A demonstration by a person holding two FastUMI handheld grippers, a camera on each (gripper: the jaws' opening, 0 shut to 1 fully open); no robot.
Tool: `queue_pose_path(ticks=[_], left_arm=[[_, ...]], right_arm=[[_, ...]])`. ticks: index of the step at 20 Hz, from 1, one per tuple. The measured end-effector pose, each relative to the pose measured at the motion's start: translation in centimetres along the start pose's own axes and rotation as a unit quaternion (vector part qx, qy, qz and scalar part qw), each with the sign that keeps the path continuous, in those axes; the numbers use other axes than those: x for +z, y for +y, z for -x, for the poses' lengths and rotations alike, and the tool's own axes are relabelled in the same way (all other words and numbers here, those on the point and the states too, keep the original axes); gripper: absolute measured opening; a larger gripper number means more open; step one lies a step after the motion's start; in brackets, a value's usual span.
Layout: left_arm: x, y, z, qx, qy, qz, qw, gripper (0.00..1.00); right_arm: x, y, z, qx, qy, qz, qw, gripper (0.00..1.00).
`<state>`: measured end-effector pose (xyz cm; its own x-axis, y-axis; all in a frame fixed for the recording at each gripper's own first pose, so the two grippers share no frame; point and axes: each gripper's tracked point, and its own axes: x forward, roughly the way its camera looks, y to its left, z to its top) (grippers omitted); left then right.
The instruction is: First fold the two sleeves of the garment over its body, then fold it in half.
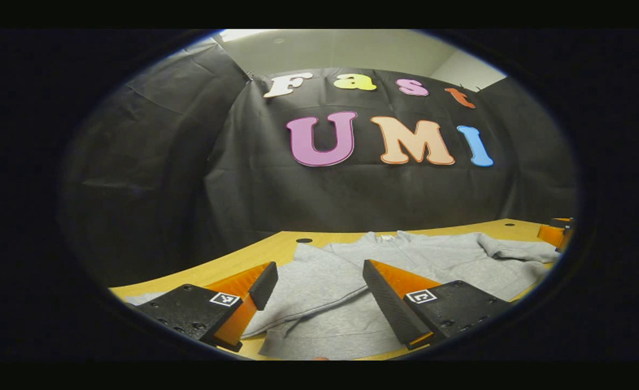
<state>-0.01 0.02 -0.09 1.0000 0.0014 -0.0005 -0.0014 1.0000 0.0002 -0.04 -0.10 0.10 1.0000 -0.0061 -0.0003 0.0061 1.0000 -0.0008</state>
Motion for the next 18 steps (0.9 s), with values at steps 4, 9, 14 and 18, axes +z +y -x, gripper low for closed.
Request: queue_pose_path(ticks=[4,9,14,18], left_arm=[[0.05,-0.02,0.02,0.0,0.0,0.0,1.0,0.95],[-0.11,0.07,0.0,0.001,0.0,0.0,1.0,0.95],[0.01,0.12,0.01,0.0,-0.001,0.0,1.0,0.95],[0.05,0.02,-0.09,0.0,-0.001,0.0,1.0,0.95]], right_arm=[[0.01,-0.03,0.07,0.0,0.0,0.0,1.0,0.98],[0.01,0.01,0.04,0.0,0.0,0.0,1.0,0.98],[0.02,-0.01,0.04,0.0,0.0,0.0,1.0,0.98],[-0.09,0.19,-0.05,0.005,0.003,-0.001,1.0,0.98]])
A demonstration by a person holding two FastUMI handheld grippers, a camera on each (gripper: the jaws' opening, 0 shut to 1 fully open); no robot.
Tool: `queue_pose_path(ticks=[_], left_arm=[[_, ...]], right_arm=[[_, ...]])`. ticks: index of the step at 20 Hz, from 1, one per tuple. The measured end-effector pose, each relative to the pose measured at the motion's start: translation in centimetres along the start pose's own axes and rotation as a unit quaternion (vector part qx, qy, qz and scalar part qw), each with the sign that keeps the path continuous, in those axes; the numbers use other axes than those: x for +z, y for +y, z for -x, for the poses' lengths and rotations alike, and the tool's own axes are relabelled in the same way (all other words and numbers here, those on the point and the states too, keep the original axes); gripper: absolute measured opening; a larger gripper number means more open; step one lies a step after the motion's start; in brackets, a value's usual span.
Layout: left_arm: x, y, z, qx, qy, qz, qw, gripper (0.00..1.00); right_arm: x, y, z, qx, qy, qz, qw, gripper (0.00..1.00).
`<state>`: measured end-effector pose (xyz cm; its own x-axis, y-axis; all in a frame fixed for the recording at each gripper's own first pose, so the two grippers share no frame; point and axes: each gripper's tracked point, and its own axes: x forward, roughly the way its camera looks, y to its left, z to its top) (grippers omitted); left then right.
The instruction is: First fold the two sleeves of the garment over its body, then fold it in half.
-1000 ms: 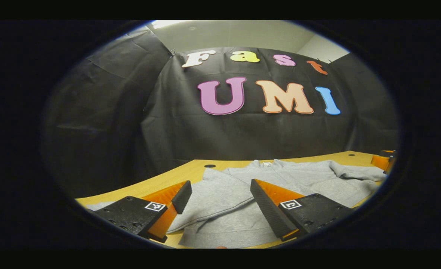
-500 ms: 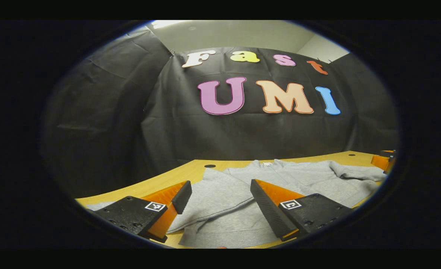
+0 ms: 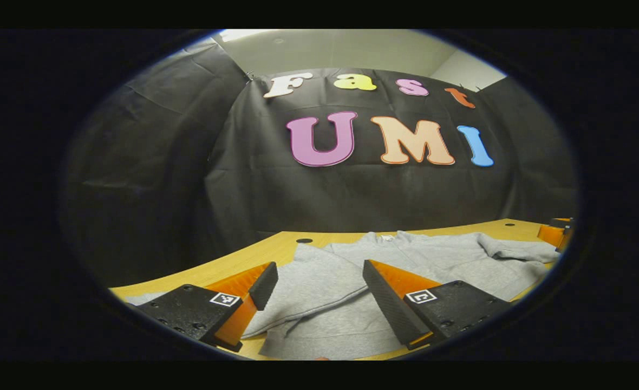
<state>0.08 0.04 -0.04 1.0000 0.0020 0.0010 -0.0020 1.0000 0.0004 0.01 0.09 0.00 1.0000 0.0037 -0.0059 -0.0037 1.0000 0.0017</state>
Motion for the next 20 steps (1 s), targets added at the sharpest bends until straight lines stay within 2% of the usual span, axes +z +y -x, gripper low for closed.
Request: queue_pose_path(ticks=[6,7,8,9,12,16,17,20], left_arm=[[0.0,0.0,0.1,0.0,0.001,0.0,1.0,0.95],[-0.1,0.0,0.2,0.0,0.0,0.0,1.0,1.0],[0.0,0.0,0.1,0.0,0.001,0.0,1.0,0.95],[0.0,0.1,0.1,0.0,0.001,0.0,1.0,0.95],[0.0,-0.1,0.1,0.0,0.001,0.0,1.0,0.95],[0.0,0.0,0.0,0.0,0.0,0.0,1.0,0.95],[-0.1,0.0,0.1,0.0,0.001,0.0,1.0,0.99],[0.0,0.0,0.1,0.0,0.001,0.0,1.0,0.95]], right_arm=[[0.0,0.1,0.1,0.003,0.002,-0.003,1.0,0.98],[0.0,-0.1,0.1,0.005,0.002,-0.006,1.0,0.98],[0.1,0.0,0.1,0.011,0.001,-0.013,1.0,0.98],[-0.3,-0.1,0.1,0.016,0.01,-0.012,1.0,0.98],[-1.6,-2.7,0.6,0.003,0.067,-0.003,0.998,0.98],[1.3,-7.6,2.4,-0.024,0.096,-0.009,0.995,0.98],[2.0,-9.0,3.1,-0.035,0.101,-0.005,0.994,0.98],[3.6,-12.9,5.5,-0.063,0.125,-0.011,0.99,0.98]])
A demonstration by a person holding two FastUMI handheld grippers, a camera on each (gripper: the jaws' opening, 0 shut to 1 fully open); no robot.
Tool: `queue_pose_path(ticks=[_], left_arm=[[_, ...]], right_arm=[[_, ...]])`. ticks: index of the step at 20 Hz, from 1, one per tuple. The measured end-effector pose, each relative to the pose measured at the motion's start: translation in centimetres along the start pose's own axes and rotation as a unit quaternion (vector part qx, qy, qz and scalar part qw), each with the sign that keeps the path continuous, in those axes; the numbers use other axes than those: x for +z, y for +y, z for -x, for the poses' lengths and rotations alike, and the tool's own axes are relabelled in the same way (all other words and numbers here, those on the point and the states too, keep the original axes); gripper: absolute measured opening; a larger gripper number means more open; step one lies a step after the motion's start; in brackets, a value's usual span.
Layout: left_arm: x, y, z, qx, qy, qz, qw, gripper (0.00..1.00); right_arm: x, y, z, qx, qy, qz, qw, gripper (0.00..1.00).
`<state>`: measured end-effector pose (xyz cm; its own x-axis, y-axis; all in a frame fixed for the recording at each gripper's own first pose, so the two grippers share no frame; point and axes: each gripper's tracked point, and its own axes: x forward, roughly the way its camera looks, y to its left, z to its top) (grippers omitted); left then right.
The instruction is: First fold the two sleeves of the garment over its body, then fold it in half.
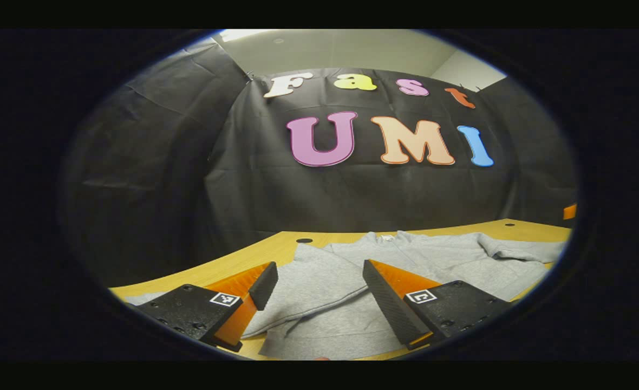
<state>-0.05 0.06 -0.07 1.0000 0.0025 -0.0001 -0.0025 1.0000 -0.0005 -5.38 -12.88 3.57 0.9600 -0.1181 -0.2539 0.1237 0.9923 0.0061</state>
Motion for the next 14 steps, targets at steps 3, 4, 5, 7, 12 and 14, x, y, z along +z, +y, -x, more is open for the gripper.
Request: queue_pose_path(ticks=[3,4,5,7,12,14], left_arm=[[-0.1,0.0,0.0,0.0,0.0,0.0,1.0,0.91],[0.0,-0.1,0.0,0.0,0.0,0.0,1.0,0.95],[0.0,0.0,-0.1,0.0,0.0,0.0,1.0,0.95],[0.0,0.0,0.0,0.0,0.0,0.0,1.0,0.95],[0.0,-0.1,0.0,0.0,0.0,0.0,1.0,0.95],[-0.1,0.0,0.0,0.0,0.0,0.0,1.0,0.95]], right_arm=[[-1.0,-4.3,2.5,-0.042,0.031,0.0,0.999,0.98],[-1.7,-5.9,3.3,-0.064,0.046,0.01,0.997,0.98],[-2.9,-7.3,3.9,-0.085,0.063,0.021,0.994,0.98],[-5.2,-9.0,4.9,-0.107,0.101,0.038,0.988,0.98],[-9.5,-9.1,5.2,-0.108,0.171,0.049,0.978,0.99],[-10.8,-8.7,5.0,-0.1,0.186,0.043,0.976,0.99]])
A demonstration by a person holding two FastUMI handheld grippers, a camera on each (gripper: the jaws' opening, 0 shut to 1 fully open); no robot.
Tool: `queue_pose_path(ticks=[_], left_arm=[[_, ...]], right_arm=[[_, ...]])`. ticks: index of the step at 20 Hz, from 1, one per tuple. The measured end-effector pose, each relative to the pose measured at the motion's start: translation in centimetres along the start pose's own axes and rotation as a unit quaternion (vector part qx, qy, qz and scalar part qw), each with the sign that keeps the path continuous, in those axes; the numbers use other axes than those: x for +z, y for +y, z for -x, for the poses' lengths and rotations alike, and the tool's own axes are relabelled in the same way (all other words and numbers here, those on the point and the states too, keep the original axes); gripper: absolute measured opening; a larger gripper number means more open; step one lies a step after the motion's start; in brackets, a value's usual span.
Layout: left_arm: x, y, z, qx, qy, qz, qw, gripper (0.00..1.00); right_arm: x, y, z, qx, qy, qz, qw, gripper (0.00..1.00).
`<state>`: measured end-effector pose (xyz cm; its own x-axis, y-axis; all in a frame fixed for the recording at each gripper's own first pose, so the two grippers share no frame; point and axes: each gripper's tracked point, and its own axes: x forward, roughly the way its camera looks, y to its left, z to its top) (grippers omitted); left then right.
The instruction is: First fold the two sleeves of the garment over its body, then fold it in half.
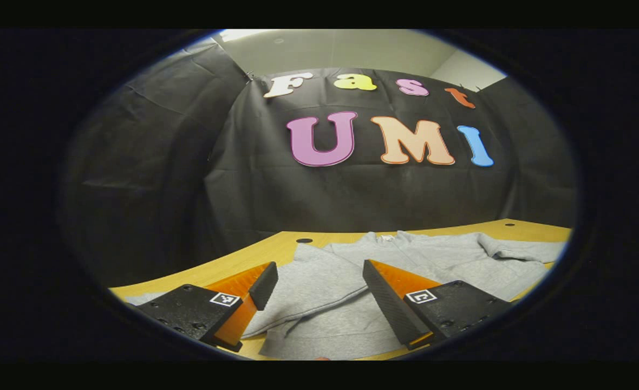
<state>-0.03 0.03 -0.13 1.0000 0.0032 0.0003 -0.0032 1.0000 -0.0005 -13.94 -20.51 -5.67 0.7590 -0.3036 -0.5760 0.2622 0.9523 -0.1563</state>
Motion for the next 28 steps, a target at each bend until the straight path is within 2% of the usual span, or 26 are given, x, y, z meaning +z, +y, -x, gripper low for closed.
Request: queue_pose_path(ticks=[5,11,12,13,14,16,17,18,21,22,23,24,25,26,28], left_arm=[[0.0,0.0,0.0,0.0,0.0,0.0,1.0,0.95],[0.0,0.1,0.1,0.0,0.0,0.0,1.0,0.95],[0.0,0.0,0.1,0.0,0.0,0.0,1.0,0.99],[0.0,0.0,0.0,0.0,0.0,0.0,1.0,0.99],[0.1,0.0,0.0,0.0,0.0,0.0,1.0,0.95],[0.0,0.0,0.0,0.0,0.0,0.0,1.0,0.95],[0.0,0.0,0.0,0.0,0.0,0.0,1.0,0.95],[0.1,0.0,0.0,0.0,0.0,0.0,1.0,0.95],[0.0,0.0,0.1,0.0,0.0,0.0,1.0,0.95],[0.0,0.0,0.0,0.0,0.0,0.0,1.0,0.95],[0.0,0.0,0.0,0.0,0.0,0.0,1.0,0.95],[0.1,-0.1,0.0,0.0,0.0,0.0,1.0,0.95],[0.0,0.0,0.1,0.0,0.0,0.0,1.0,0.95],[0.0,0.0,0.0,0.0,0.0,0.0,1.0,0.95],[0.1,0.0,0.1,0.0,0.0,0.0,1.0,0.95]], right_arm=[[-2.4,-0.8,-1.7,0.0,0.046,-0.021,0.999,0.99],[-2.9,-0.8,-1.9,0.016,0.048,-0.041,0.998,0.99],[-2.9,-0.7,-2.0,0.016,0.05,-0.04,0.998,0.99],[-2.9,-0.6,-2.0,0.017,0.048,-0.039,0.998,0.98],[-2.9,-0.4,-2.0,0.019,0.047,-0.038,0.998,0.98],[-2.9,0.2,-1.8,0.025,0.038,-0.03,0.999,0.87],[-3.0,0.5,-1.8,0.029,0.033,-0.029,0.999,0.87],[-3.0,0.7,-1.7,0.03,0.031,-0.027,0.999,0.75],[-3.0,1.5,-1.7,0.031,0.032,-0.032,0.998,0.6],[-3.0,1.8,-1.7,0.035,0.034,-0.033,0.998,0.45],[-3.1,1.9,-1.5,0.031,0.036,-0.034,0.998,0.43],[-2.9,2.1,-1.5,0.028,0.038,-0.032,0.998,0.28],[-3.2,2.2,-1.4,0.022,0.045,-0.029,0.998,0.28],[-3.2,2.4,-1.2,0.015,0.05,-0.028,0.998,0.2],[-3.0,2.9,-1.1,0.011,0.059,-0.031,0.998,0.12]])
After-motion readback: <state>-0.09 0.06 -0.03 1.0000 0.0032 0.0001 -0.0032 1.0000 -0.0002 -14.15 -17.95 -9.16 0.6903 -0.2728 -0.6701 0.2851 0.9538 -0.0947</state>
